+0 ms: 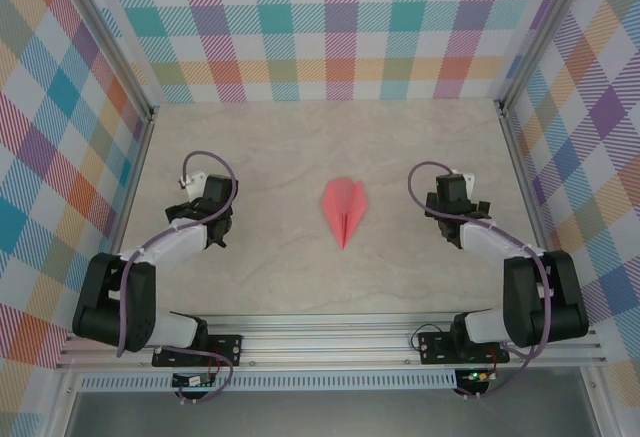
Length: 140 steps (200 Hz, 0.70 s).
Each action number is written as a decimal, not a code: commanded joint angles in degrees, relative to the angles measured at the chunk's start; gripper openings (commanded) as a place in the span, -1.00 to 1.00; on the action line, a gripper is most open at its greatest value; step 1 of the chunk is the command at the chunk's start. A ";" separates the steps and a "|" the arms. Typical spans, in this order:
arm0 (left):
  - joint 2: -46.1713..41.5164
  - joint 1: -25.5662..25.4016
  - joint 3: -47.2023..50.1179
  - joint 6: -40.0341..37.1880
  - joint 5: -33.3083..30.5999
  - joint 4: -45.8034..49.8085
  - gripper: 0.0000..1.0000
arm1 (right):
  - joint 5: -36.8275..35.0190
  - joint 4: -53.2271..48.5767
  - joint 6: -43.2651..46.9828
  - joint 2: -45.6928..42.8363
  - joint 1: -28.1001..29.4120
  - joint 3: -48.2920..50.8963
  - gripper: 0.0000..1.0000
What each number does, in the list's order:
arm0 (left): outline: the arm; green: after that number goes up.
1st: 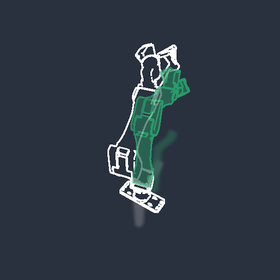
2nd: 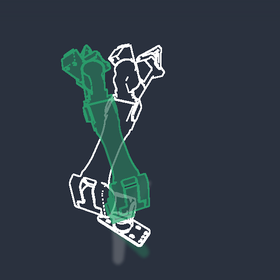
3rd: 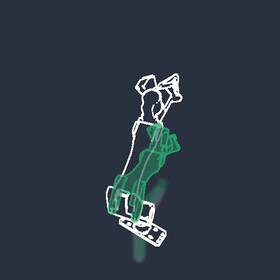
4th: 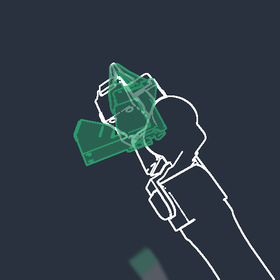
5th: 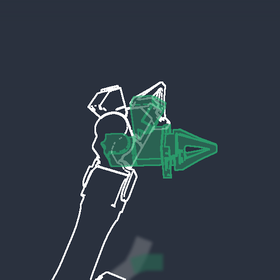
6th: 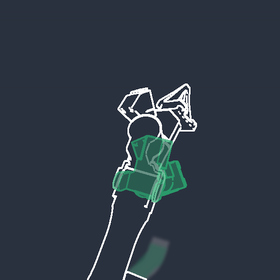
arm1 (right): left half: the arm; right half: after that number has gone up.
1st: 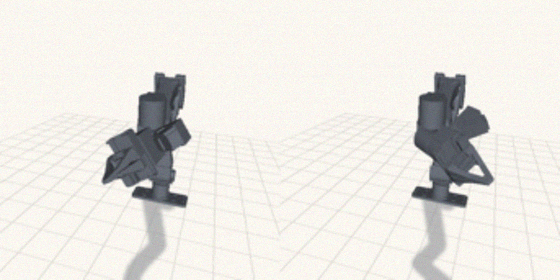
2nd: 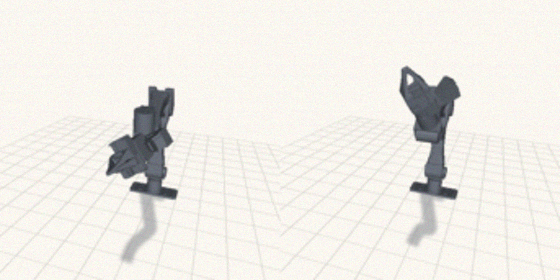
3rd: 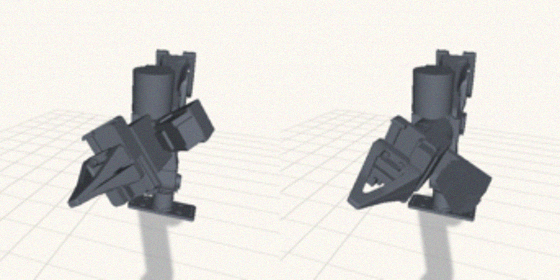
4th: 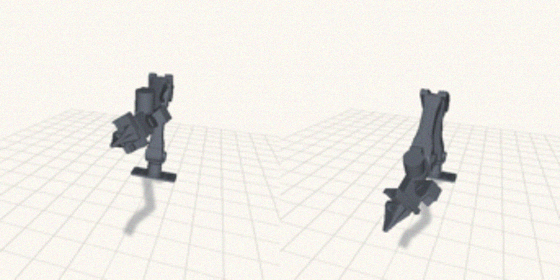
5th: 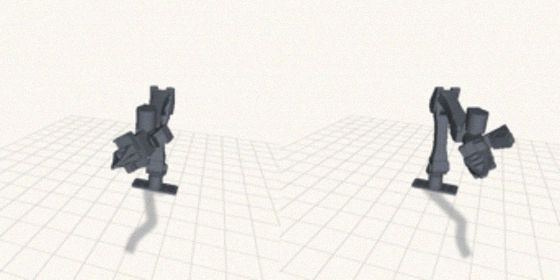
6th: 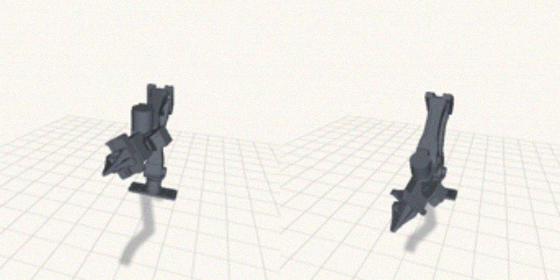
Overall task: Fold a paper plane with a square sheet of paper (pick it up from the middle)
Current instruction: Reset both arms
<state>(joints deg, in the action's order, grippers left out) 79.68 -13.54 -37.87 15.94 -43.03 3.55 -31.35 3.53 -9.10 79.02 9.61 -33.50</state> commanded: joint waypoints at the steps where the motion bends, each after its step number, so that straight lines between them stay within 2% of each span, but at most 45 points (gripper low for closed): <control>1: 1.17 0.90 4.99 -9.33 1.56 -20.29 0.99 | 10.41 22.26 7.35 1.47 -0.63 3.16 1.00; 13: 1.79 2.24 8.17 -10.22 5.46 -28.53 1.00 | 13.54 27.08 8.95 2.83 -1.24 4.42 1.00; 20: 1.89 3.04 8.49 -10.34 7.49 -29.58 1.00 | 15.19 27.36 9.55 3.22 -1.68 4.22 1.00; 40: 3.50 5.33 11.31 -12.77 14.20 -40.42 1.00 | 22.18 35.74 9.77 4.71 -4.62 7.38 1.00; 58: 6.84 7.24 12.60 -13.91 22.10 -45.73 1.00 | 27.82 40.90 9.67 5.88 -6.80 9.79 1.00; 65: 6.76 7.36 12.55 -14.86 25.25 -44.96 1.00 | 30.47 41.68 9.83 6.09 -7.47 10.29 1.00; 73: 8.23 7.37 13.89 -16.10 27.96 -49.03 1.00 | 32.25 45.53 10.72 7.71 -7.54 11.57 1.00; 77: 9.81 7.33 14.86 -16.62 28.43 -52.97 1.00 | 31.85 47.49 10.51 8.71 -7.50 11.85 0.99; 82: 11.07 7.22 15.93 -16.67 27.70 -56.05 1.00 | 31.50 45.36 10.40 8.36 -7.59 11.16 1.00; 91: 9.00 7.91 14.99 -15.31 28.47 -50.52 1.00 | 31.25 45.14 10.29 8.40 -7.62 10.93 1.00; 99: 10.24 8.50 15.19 -15.19 28.21 -52.99 1.00 | 30.58 43.72 9.88 8.10 -7.59 10.60 1.00; 120: 9.66 8.45 14.80 -15.15 28.30 -51.02 1.00 | 25.12 43.99 7.25 8.39 -7.94 10.48 0.99; 140: 9.77 8.13 15.09 -15.41 27.93 -51.81 1.00 | 24.76 44.18 7.08 8.35 -7.96 10.55 0.99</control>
<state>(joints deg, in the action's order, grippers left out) 89.58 -5.85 -23.03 1.65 -16.62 -44.16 -5.32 44.10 -0.82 87.35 1.93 -22.72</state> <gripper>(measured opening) 0.998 0.998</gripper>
